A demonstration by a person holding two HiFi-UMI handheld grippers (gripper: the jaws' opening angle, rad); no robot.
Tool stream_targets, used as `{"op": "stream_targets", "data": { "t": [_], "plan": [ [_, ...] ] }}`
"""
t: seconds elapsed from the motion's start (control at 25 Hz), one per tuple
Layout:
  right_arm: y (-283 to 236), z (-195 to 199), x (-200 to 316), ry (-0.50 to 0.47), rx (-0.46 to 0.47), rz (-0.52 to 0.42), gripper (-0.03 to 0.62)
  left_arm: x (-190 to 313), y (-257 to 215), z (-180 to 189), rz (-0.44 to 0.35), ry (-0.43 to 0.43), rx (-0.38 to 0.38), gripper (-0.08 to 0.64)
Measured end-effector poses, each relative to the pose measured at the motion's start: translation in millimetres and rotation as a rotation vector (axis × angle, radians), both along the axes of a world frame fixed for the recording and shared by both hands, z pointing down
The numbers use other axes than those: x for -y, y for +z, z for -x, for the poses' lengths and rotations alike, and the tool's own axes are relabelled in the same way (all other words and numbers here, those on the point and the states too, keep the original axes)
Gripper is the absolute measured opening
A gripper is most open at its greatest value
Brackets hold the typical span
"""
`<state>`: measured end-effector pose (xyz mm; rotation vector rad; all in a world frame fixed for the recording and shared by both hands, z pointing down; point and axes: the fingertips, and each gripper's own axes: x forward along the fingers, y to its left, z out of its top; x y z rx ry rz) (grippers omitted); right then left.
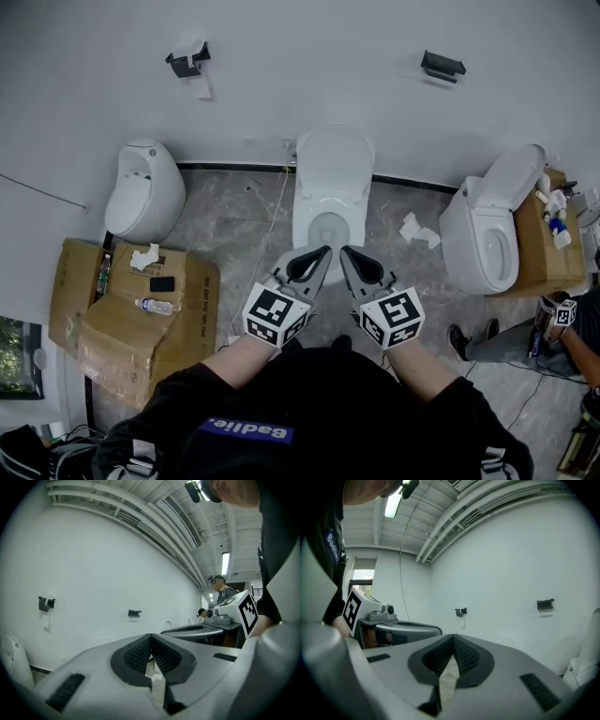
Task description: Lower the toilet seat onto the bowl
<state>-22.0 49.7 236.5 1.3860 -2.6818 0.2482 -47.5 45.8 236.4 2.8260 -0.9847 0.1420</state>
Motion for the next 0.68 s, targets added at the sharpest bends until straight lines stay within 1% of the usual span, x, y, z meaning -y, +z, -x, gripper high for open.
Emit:
{"op": "stream_targets", "data": {
  "t": [0.68],
  "plan": [
    [1,-2,-11,0.013,0.002,0.003,0.028,-11,3,-2,0.003,0.004,0.011,0.017]
  ]
}}
